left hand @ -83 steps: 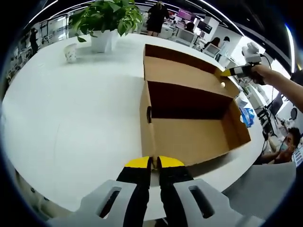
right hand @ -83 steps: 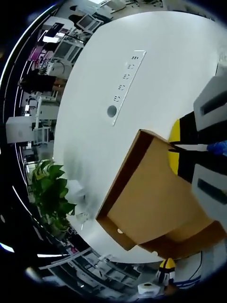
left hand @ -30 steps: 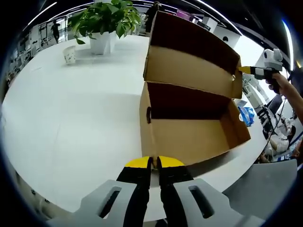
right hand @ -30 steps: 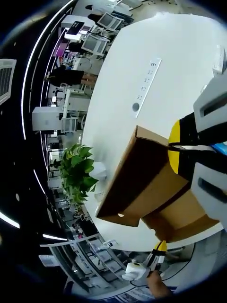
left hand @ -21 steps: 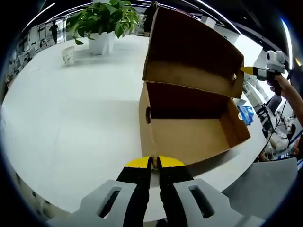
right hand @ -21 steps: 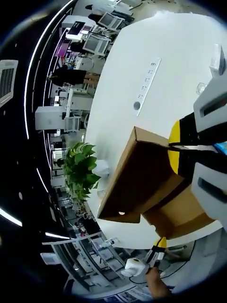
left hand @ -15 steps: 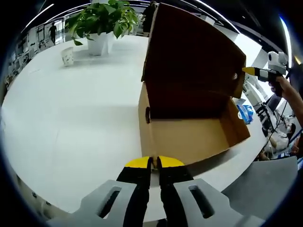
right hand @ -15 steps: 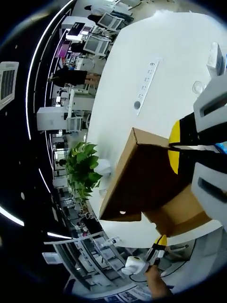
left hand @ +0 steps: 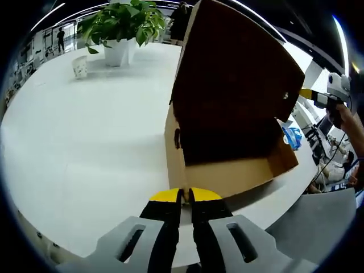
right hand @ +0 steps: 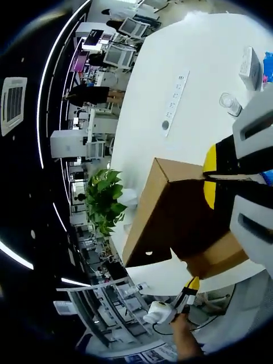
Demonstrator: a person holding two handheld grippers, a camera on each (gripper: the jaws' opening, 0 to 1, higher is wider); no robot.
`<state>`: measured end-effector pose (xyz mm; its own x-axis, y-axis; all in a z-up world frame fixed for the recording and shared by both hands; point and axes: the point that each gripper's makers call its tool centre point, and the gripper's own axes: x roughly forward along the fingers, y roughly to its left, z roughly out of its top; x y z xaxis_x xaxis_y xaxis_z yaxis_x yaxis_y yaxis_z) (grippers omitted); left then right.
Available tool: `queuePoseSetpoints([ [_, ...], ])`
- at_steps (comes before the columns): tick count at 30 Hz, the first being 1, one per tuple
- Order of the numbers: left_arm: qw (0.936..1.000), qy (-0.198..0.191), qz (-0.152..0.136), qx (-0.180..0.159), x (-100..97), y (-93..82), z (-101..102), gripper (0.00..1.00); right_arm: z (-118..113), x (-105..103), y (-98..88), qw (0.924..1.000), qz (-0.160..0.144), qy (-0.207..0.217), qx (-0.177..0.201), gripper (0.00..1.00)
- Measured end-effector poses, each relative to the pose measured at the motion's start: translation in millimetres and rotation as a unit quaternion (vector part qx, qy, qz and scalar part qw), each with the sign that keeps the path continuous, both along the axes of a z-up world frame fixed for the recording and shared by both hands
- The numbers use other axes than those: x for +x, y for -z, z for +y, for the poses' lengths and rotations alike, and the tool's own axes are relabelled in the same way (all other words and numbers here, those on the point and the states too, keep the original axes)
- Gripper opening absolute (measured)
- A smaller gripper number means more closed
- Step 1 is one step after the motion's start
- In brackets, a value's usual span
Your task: Operate the shoe box by opening the lid, removing the specified soft item, and placing it in the target area until the item is outside and the box remains undamaged.
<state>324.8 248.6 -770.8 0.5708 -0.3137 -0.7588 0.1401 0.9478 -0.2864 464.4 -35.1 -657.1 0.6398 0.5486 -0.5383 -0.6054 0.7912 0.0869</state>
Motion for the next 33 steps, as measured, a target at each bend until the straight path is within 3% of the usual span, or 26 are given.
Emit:
queuePoseSetpoints([
  [7, 1.0000, 0.004, -0.001, 0.001, -0.3, 0.1, 0.0, 0.04, -1.1, -4.5, 1.7, 1.0000, -0.004, 0.001, 0.002, 0.00],
  [19, 0.9999, 0.009, -0.007, 0.001, -0.3, -0.2, -0.2, 0.04, -1.4, -32.3, 8.0, 0.9999, -0.011, 0.003, 0.007, 0.00],
  [33, 0.9999, 0.008, -0.009, 0.003, 0.0, -0.6, 0.2, 0.04, -5.9, -67.2, 13.3, 0.9991, -0.040, 0.007, 0.008, 0.00],
])
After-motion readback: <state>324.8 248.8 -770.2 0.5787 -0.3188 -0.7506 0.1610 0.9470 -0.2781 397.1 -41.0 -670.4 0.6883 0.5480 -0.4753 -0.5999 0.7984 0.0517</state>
